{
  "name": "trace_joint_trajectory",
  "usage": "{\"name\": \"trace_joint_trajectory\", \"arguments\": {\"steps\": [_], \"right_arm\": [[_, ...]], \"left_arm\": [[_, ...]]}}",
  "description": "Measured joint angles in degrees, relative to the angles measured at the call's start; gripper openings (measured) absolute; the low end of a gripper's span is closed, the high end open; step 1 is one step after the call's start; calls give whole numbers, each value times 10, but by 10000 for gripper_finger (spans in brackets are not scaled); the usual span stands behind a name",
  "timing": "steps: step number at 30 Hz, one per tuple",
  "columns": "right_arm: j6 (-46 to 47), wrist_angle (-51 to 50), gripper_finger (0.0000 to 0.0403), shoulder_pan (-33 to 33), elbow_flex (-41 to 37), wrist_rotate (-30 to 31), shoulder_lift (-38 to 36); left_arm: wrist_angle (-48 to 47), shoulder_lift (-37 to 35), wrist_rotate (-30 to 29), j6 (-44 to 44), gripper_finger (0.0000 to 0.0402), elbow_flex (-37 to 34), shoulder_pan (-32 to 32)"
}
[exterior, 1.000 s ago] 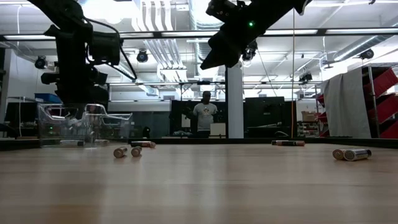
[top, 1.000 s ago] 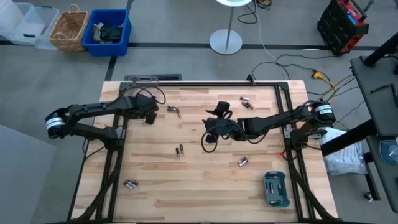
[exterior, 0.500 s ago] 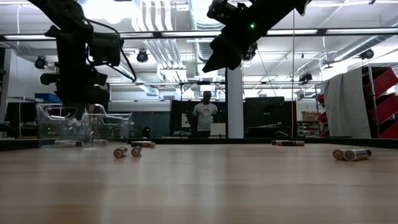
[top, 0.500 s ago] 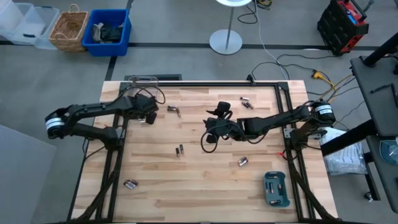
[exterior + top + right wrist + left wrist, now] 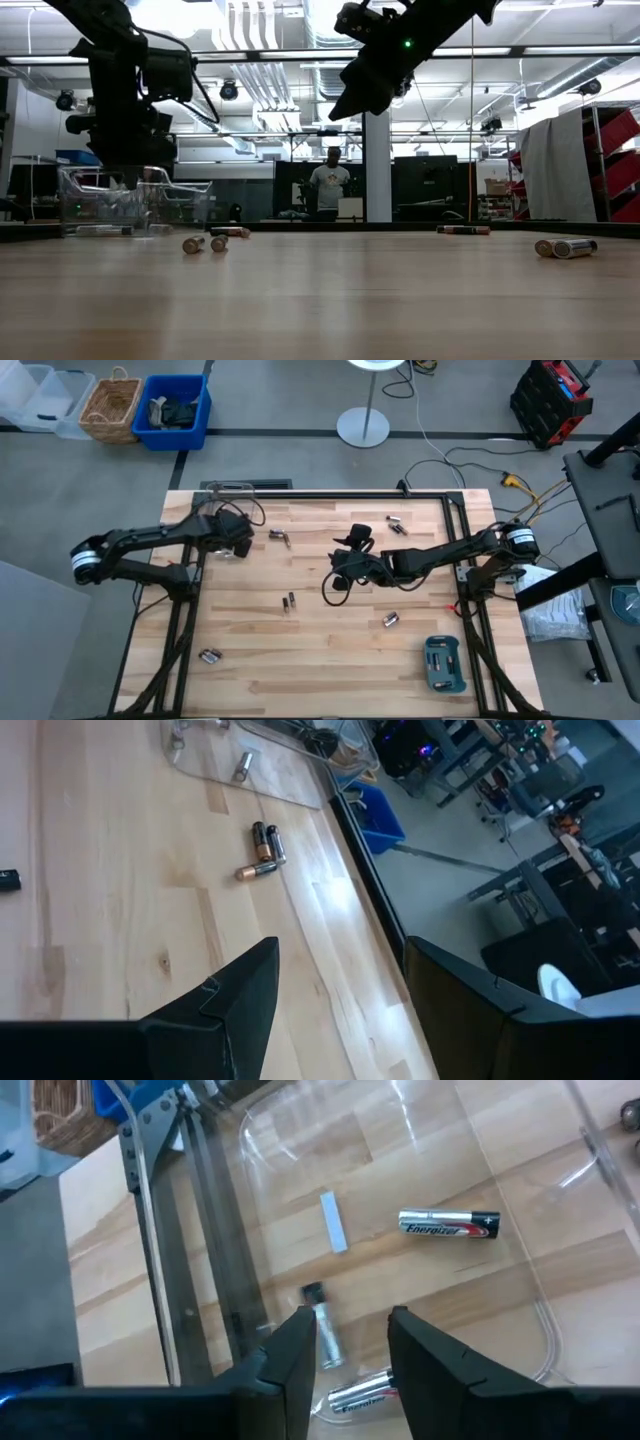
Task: Sort batteries
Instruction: Put the silver and black battery into the transparent bin, then put the copper and black battery into the blue bin
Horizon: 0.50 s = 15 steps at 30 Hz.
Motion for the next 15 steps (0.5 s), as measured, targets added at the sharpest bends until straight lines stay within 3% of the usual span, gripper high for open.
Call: {"name": "trace_joint_trajectory", "arguments": {"steps": [7, 12, 15], "right_arm": [[12, -4, 205, 3, 0, 0, -2], [43, -17, 205, 7, 0, -5, -23], [82, -33, 205, 7, 0, -66, -40]], "left_arm": [[35, -41, -15, 43, 109, 1, -11], [85, -103, -16, 76, 109, 7, -67], [133, -137, -17, 91, 109, 5, -125]]}}
